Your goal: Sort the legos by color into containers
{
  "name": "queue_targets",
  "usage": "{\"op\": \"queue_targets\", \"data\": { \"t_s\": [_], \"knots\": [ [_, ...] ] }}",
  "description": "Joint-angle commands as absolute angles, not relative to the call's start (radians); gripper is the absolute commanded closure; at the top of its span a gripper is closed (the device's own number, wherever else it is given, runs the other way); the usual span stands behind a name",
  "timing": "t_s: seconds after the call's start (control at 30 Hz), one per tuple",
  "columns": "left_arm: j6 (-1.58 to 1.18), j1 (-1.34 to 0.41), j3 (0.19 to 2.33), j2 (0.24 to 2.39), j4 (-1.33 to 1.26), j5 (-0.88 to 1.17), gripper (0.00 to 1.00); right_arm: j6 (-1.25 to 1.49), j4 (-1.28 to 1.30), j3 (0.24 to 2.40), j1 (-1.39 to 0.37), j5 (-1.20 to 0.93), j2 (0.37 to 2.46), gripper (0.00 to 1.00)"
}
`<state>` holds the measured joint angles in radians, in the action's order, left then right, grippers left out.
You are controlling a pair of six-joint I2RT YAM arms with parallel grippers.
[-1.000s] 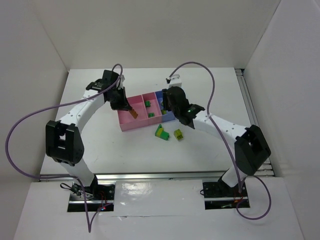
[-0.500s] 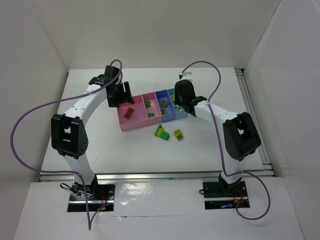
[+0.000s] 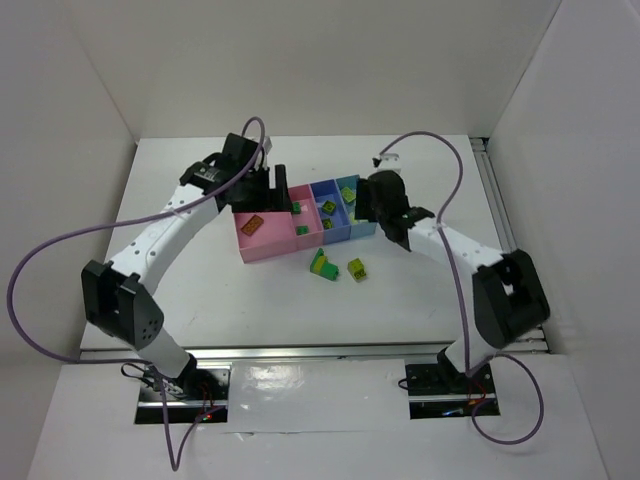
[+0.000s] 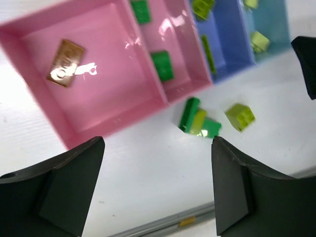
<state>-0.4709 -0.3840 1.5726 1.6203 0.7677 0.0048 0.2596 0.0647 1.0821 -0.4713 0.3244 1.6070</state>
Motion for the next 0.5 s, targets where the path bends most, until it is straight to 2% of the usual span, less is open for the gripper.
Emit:
{"op": "queue_targets", "data": {
  "t_s": [0.0,0.17,0.33,0.47],
  "knots": [
    [-0.465,-0.448,1.497,1.566,0.766,-0.021,0.1,0.278,0.037,0.921,-0.524,0.251,1.415,0.32],
    [-0.474,-0.457,1.448,1.533,0.729,-0.031,0.1,0.317,0.107,0.737,-0.606,0.224,1.278,0.21],
    [-0.474,-0.466,1.448,1.532,0.698,-0.008,0.1,0.341,0.116,0.676,-0.624,0.201,1.266,0.21],
    [-0.474,-0.466,1.448,1.542,0.698,-0.008,0.11,0.302,0.153,0.727,-0.624,0.201,1.316,0.28]
  ]
}}
